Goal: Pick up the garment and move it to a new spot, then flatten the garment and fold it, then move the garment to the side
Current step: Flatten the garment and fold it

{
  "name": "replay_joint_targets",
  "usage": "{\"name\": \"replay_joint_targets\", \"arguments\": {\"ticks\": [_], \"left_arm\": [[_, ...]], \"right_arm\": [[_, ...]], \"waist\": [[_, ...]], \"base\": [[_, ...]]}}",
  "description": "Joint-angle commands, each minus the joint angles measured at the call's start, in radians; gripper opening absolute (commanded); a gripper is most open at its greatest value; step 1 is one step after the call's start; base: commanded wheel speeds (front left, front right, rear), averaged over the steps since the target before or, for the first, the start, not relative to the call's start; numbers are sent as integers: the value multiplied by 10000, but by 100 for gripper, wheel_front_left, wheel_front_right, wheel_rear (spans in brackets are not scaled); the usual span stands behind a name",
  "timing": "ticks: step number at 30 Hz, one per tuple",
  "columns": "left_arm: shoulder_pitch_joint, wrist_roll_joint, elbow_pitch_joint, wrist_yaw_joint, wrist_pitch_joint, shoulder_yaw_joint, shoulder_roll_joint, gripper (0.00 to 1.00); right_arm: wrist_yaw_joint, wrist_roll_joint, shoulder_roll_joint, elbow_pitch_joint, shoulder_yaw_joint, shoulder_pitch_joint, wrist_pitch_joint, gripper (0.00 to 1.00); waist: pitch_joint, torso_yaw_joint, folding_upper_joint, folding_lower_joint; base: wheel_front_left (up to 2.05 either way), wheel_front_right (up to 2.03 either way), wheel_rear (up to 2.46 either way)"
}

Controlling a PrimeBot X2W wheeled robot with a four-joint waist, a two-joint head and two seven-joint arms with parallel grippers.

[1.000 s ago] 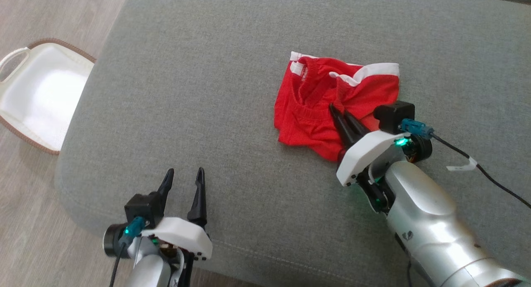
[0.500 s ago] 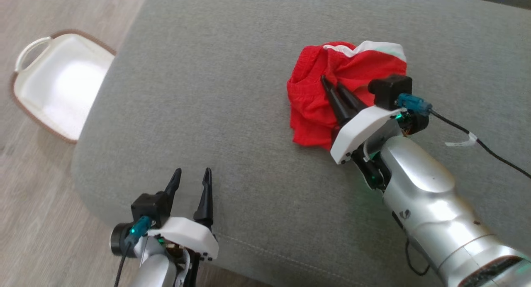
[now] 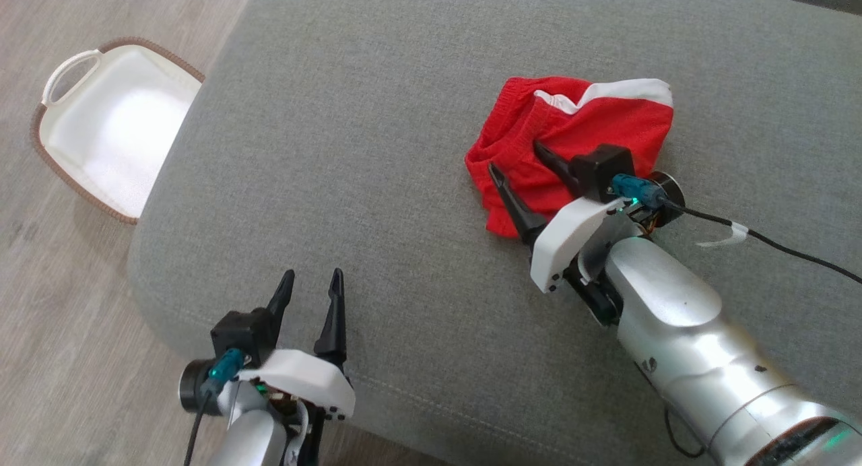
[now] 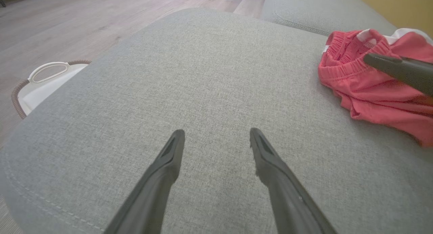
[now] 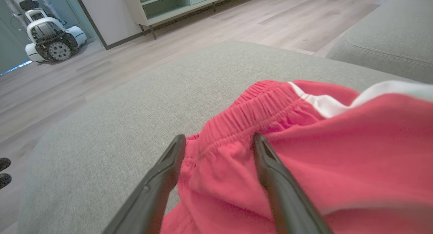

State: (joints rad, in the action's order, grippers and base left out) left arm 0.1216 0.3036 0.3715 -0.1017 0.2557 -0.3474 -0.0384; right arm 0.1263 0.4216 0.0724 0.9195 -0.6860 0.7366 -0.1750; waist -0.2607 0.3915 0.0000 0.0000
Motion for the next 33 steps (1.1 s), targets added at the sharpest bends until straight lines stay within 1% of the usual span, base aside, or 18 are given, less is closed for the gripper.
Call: {"name": "replay_joint_targets", "arguments": {"ticks": [1, 4, 7, 11, 15, 16, 19, 23, 26, 31, 33], "left_arm": [[279, 45, -323, -67, 61, 261, -118, 100], [361, 38, -319, -74, 61, 222, -118, 100], [370, -5, -350, -101, 61, 290, -118, 100], [293, -114, -394, -114, 61, 497, -118, 100], [185, -265, -514, -109, 61, 770, -118, 100], [185, -265, -514, -109, 61, 770, -118, 100], [82, -444, -607, -106, 61, 1027, -118, 100], [-26, -711, -756, -127, 61, 1396, -118, 100], [-72, -900, -800, -100, 61, 1588, -118, 100], [-189, -1121, -796, 2, 61, 1800, -118, 100], [-268, -1235, -748, 31, 61, 1868, -118, 100]], "right_arm": [[44, 56, -222, -237, -139, 20, 75, 100], [44, 135, -222, -93, -154, 14, 281, 100], [44, 278, -222, -68, -90, -3, 219, 100], [44, 488, -222, -217, 136, -73, -279, 100], [44, 684, -222, -507, 629, -239, -717, 100], [44, 684, -222, -507, 629, -239, -717, 100], [44, 497, -222, -664, 1308, -455, -842, 100], [44, -161, -222, -1445, 2994, -1118, -862, 100], [44, -951, -222, -2185, 4125, -1861, -864, 100], [44, -1788, -222, -3225, 5117, -2982, -866, 100], [44, -1810, -222, -3528, 5385, -3441, -866, 100]], "waist": [[3, -10, 0, 0], [19, -35, 0, 0], [81, -159, 0, 0], [247, -503, 0, 0], [493, -1020, 0, 0], [493, -1020, 0, 0], [697, -1523, 0, 0], [922, -2179, 0, 0], [1037, -2574, 0, 0], [1236, -3127, 0, 0], [1341, -3296, 0, 0]], "base": [[0, 0, 0], [0, 0, 0], [0, 0, 0], [0, 0, 0], [0, 0, 0], [0, 0, 0], [0, 0, 0], [0, 0, 0], [0, 0, 0], [0, 0, 0], [0, 0, 0]]}}
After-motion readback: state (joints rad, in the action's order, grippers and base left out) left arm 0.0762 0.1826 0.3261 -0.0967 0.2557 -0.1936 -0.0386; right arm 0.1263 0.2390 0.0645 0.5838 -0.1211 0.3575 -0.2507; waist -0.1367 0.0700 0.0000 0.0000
